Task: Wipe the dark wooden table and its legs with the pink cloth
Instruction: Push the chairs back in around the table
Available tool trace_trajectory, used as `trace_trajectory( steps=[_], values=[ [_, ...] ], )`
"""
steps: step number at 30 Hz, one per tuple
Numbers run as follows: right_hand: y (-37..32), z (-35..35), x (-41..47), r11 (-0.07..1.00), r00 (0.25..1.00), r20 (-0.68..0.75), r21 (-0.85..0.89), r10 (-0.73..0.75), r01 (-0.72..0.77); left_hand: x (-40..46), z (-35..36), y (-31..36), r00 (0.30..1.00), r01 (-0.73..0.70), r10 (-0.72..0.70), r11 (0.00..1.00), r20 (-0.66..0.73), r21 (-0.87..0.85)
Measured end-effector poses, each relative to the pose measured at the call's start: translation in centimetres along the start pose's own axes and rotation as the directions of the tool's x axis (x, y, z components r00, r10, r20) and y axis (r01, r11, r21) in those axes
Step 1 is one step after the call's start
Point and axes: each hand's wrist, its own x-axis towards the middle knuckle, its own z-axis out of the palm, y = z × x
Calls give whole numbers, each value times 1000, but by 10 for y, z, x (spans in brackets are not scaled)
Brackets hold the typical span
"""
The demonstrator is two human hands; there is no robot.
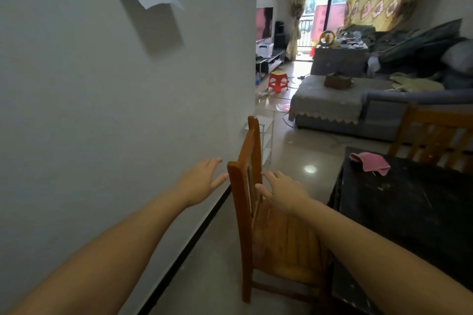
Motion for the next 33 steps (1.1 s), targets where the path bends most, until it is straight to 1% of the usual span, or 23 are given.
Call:
trace_trajectory(
  steps=[5, 9, 12, 14, 16, 18, 20, 21, 23, 26, 28, 29, 31, 33],
  values=[
    [1, -1, 68, 995, 994, -40, 7, 100, -100, 78, 5, -27, 996, -92, 93, 996, 5, -15],
    [0, 7, 133, 988, 989, -28, 47, 148, -146, 152, 19, -58, 981, -190, 191, 981, 23, -25],
    [-6, 18, 176, 966, 979, 58, 160, 197, -204, 205, 29, -80, 957, -285, 283, 958, 64, 16],
    [-10, 29, 202, 930, 960, 130, 244, 249, -275, 240, 38, -93, 927, -364, 353, 928, 128, 76],
    [-10, 43, 225, 883, 935, 185, 316, 302, -347, 274, 50, -100, 886, -439, 414, 894, 207, 90],
    [-6, 54, 241, 851, 915, 215, 342, 342, -399, 304, 62, -101, 824, -541, 496, 833, 272, 117],
    [-4, 57, 249, 814, 894, 239, 374, 379, -445, 329, 73, -101, 735, -666, 587, 720, 340, 196],
    [0, 62, 254, 785, 881, 240, 399, 408, -473, 345, 82, -99, 673, -734, 641, 642, 370, 223],
    [-3, 64, 256, 774, 860, 262, 378, 437, -508, 365, 95, -96, 573, -819, 704, 506, 419, 269],
    [-10, 68, 264, 702, 779, 276, 338, 563, -627, 404, 116, -88, 392, -918, 794, 311, 464, 244],
    [-22, 67, 265, 633, 721, 224, 357, 656, -687, 421, 124, -85, 261, -965, 845, 209, 467, 160],
    [-31, 68, 263, 584, 688, 198, 399, 698, -707, 425, 126, -85, 218, -976, 859, 191, 464, 106],
    [-46, 69, 262, 506, 617, 159, 437, 770, -744, 436, 136, -92, 151, -988, 912, 153, 381, 26],
    [-51, 68, 263, 466, 566, 152, 419, 810, -779, 445, 144, -95, 98, -995, 941, 96, 323, 23]
  ],
)
